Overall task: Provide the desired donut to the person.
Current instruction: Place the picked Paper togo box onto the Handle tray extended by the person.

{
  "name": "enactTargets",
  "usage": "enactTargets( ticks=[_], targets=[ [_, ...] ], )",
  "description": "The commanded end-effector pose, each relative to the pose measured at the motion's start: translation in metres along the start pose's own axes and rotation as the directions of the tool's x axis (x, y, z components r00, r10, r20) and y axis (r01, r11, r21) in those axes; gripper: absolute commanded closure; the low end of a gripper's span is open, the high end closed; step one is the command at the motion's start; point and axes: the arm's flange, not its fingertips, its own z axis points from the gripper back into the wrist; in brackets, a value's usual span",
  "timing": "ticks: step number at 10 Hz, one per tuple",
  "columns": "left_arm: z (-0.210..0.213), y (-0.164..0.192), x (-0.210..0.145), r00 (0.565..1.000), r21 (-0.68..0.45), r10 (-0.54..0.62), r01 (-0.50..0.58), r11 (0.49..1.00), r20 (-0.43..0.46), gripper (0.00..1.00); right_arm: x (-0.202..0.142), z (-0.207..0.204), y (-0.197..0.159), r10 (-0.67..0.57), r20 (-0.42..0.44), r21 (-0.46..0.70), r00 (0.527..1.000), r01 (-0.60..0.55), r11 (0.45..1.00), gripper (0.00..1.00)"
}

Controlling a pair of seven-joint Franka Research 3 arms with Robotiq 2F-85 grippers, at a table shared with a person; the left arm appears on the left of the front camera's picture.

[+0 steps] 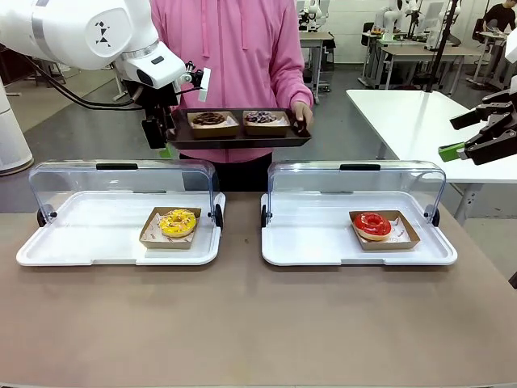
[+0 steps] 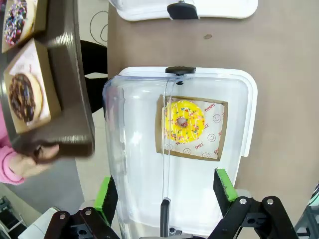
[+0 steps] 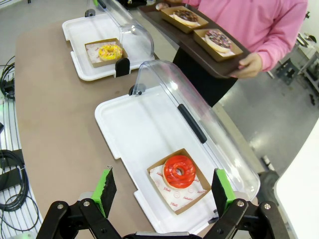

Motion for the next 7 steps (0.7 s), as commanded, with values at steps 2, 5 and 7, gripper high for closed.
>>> enactTargets(
  ticks=[2,5,7],
  targets=[
    [0.0,0.002,-0.001,1.0,0.016,0.0,0.0,1.0,0.0,0.0,-0.001,-0.001,0.001,-0.002,-0.005,0.008,1.0,0.002,1.0,0.0],
    [0.028,-0.011,-0.02,0.998,-0.121,0.054,-0.058,0.991,-0.036,0.0,-0.001,-0.001,0.001,-0.002,-0.005,0.008,1.0,0.002,1.0,0.0],
    [0.07,-0.031,-0.089,0.98,-0.25,0.192,-0.198,0.948,-0.052,0.0,-0.001,-0.001,0.001,-0.002,-0.005,0.008,1.0,0.002,1.0,0.0]
  ],
)
